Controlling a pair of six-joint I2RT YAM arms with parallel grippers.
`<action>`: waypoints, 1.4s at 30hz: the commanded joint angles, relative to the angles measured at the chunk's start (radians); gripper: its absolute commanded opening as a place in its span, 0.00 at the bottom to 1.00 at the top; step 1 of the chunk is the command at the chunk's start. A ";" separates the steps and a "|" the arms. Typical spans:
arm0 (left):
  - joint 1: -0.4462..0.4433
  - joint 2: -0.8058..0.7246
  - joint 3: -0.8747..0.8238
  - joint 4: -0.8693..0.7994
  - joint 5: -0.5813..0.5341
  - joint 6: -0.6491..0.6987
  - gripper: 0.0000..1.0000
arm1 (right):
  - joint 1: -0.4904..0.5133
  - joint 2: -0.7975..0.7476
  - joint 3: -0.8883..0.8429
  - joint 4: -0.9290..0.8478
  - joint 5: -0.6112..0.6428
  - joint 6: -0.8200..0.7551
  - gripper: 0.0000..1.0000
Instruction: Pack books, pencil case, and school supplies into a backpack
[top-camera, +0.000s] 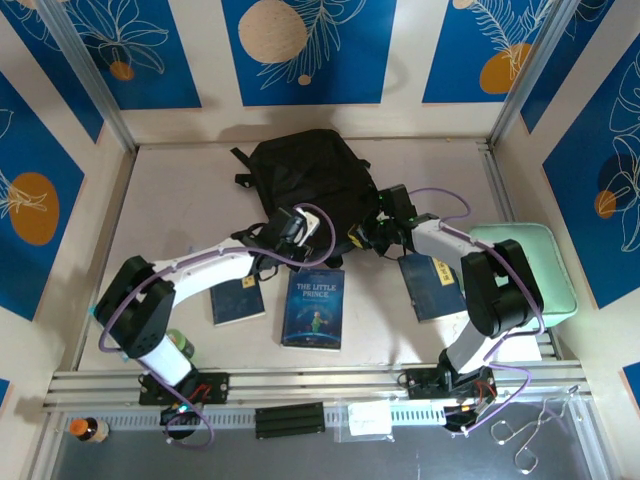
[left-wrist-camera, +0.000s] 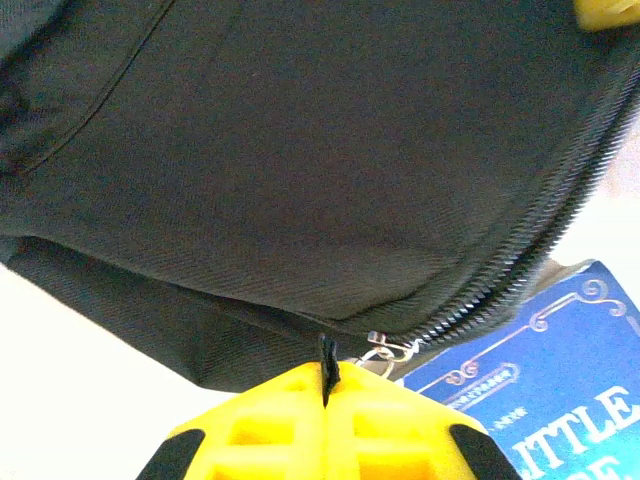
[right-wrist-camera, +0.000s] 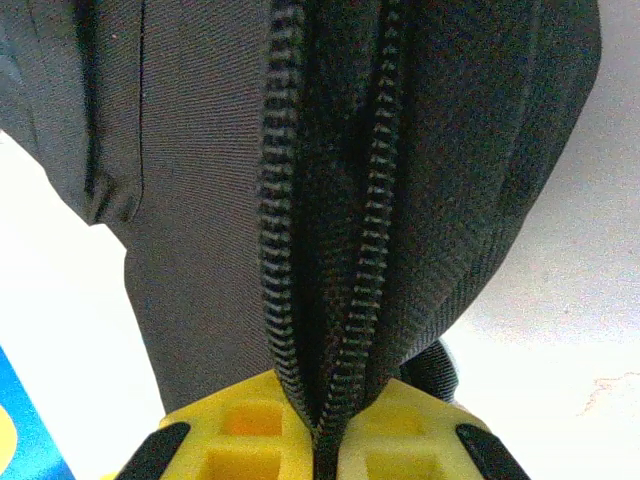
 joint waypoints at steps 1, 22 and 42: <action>0.031 0.028 0.016 -0.124 -0.105 -0.020 0.00 | -0.009 -0.058 0.009 -0.004 0.074 -0.018 0.08; 0.287 0.119 0.119 -0.152 -0.047 -0.229 0.00 | -0.012 -0.094 -0.018 0.012 0.073 -0.018 0.09; 0.432 0.275 0.289 -0.123 0.003 -0.236 0.00 | -0.020 -0.148 -0.059 0.034 0.043 -0.011 0.09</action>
